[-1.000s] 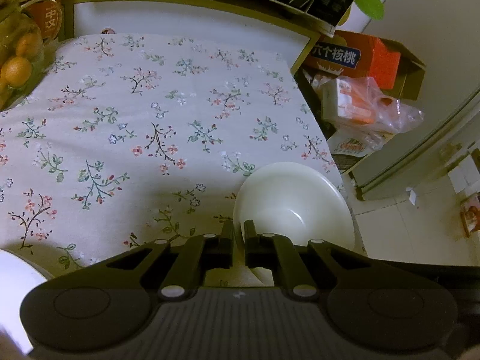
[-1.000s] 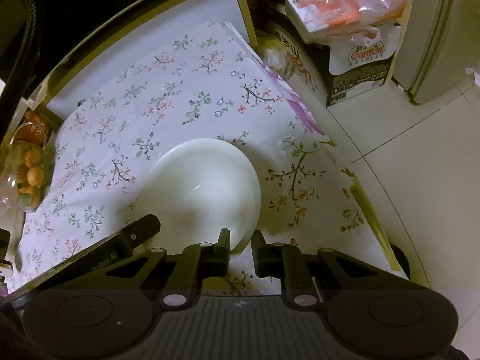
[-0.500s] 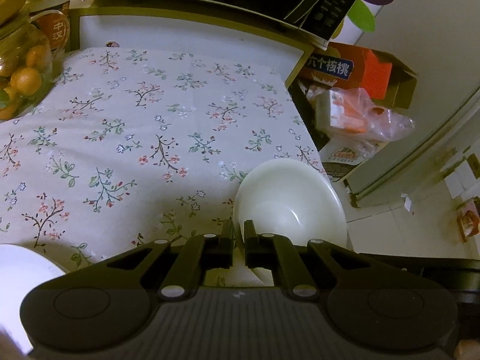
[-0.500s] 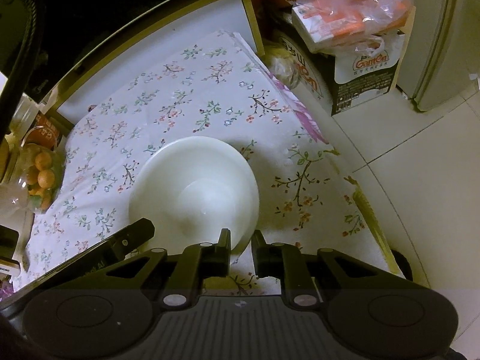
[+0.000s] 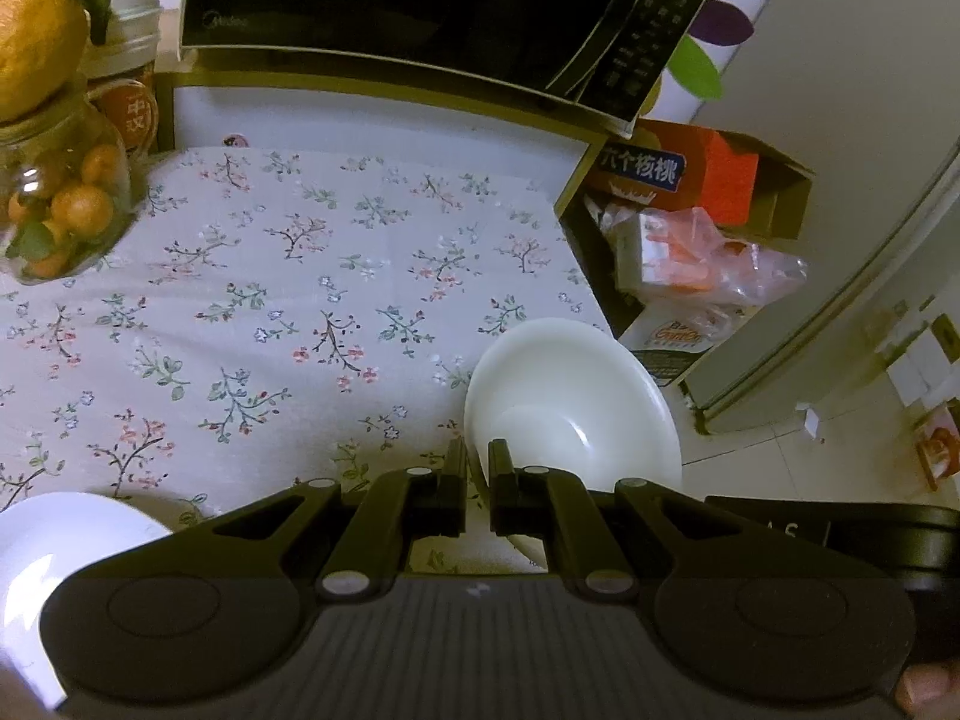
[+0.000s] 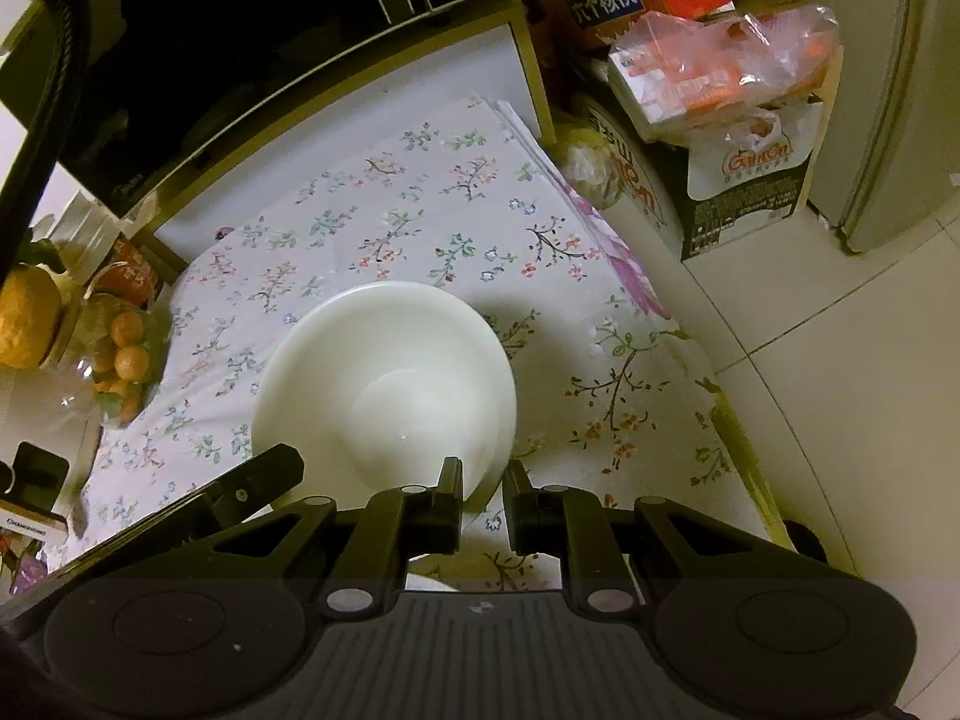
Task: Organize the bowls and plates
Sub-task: 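Lift the cream bowl with both tools and carry it to the bowl stack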
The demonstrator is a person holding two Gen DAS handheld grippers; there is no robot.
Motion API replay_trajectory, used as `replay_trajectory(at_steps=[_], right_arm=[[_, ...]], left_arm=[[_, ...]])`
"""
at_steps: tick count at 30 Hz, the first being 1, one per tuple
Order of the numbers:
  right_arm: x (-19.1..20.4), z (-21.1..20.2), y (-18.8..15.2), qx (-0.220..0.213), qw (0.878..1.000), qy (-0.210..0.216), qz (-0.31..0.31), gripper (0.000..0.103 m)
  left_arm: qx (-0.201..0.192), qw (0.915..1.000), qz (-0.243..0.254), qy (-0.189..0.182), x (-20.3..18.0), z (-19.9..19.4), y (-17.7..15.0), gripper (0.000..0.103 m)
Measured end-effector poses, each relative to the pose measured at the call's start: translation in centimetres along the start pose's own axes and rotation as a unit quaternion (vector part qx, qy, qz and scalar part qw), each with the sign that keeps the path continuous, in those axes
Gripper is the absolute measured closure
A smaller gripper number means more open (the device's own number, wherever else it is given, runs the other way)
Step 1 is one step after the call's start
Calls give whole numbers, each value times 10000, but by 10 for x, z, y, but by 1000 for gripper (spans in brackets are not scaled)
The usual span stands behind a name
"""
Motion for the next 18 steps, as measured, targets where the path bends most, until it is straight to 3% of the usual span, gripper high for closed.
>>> replay_trajectory(at_steps=[18], right_arm=[[2,-44,-39,-197,9976,490,-454,88]], left_arm=[[-5,9999,-120,-10,-5,-40,-30,97]])
Point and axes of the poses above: each gripper's, at about its wrist camera, not at the fingertips, and z roughly the way its jaws point, x to its left, y to its top, the point moved 9 cm from there along z, roughly the way its jaws point, and after that the axes turned 12 degrees about -y, right-handed, at the moved point
